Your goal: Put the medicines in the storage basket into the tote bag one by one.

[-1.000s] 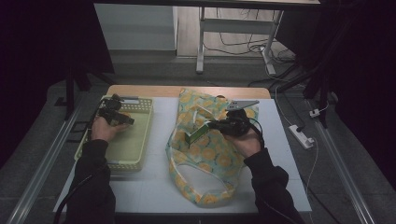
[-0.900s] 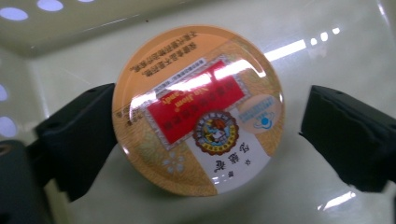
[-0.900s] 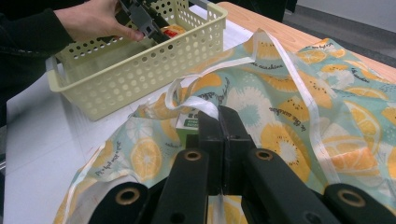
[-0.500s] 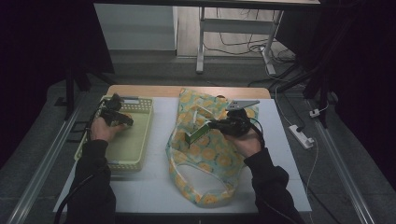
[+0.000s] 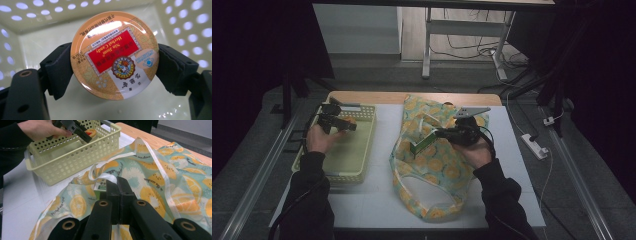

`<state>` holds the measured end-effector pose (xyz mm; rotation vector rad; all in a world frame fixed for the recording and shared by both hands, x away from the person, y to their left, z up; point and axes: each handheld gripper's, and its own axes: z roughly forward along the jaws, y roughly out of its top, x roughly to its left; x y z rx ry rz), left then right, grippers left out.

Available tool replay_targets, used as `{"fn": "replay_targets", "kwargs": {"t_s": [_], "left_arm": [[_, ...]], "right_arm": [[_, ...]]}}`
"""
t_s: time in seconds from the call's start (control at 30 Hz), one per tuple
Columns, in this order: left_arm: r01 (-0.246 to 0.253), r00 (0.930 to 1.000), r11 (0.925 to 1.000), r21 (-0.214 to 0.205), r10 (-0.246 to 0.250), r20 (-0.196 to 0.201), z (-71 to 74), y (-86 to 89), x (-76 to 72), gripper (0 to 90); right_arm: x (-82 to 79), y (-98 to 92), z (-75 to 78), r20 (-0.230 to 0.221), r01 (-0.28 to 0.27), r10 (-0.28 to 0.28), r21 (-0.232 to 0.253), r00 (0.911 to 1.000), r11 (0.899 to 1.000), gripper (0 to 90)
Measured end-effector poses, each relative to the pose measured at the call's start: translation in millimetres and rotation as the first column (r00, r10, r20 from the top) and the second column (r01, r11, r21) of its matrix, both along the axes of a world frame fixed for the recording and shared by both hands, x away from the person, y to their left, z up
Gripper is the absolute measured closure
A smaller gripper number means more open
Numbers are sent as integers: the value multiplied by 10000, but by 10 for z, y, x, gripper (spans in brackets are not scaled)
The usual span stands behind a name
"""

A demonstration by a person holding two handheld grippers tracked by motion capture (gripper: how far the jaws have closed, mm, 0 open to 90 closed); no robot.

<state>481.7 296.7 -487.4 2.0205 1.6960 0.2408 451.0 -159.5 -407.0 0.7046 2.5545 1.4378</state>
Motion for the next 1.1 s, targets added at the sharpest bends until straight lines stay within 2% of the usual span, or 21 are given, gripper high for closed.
{"fn": "replay_targets", "kwargs": {"t_s": [0.03, 0.1, 0.2, 0.4, 0.5, 0.73, 0.83, 0.97, 1.1], "left_arm": [[0, 10000, 10000, 0, 0, 0, 0, 0, 0, 205], [98, 9995, 9999, -137, -94, 288, 52, -20, -64, 205], [221, 9985, 9995, -216, -210, 502, 89, -36, -115, 205], [601, 9913, 9974, -404, -549, 1198, 201, -129, -296, 205], [724, 9892, 9965, -407, -666, 1307, 223, -166, -339, 205], [1229, 9772, 9907, -591, -1104, 1812, 263, -299, -505, 205], [1517, 9726, 9846, -874, -1329, 1908, 271, -345, -554, 205], [1862, 9637, 9792, -808, -1660, 2093, 334, -429, -624, 205], [2251, 9536, 9727, -559, -2082, 2175, 373, -537, -710, 205]], "right_arm": [[0, 0, 0, 0, 0, 0, 0, 10000, 10000, 891], [0, 1, 0, 8, 6, -6, 6, 10000, 10000, 891], [1, 0, -1, 12, 20, -20, 10, 10000, 10000, 891], [0, 2, -5, 21, 21, -21, 9, 10000, 10000, 891], [-2, 5, -4, 30, 20, -20, -7, 10000, 10000, 891], [-2, 5, -9, 50, 39, -39, 10, 10000, 10000, 891], [-1, 7, -14, 34, 42, -42, 21, 10000, 10000, 891], [-5, 16, -18, 52, 26, -26, 27, 10000, 10000, 891], [-6, 15, -20, 58, 38, -38, 57, 10000, 10000, 891]]}}
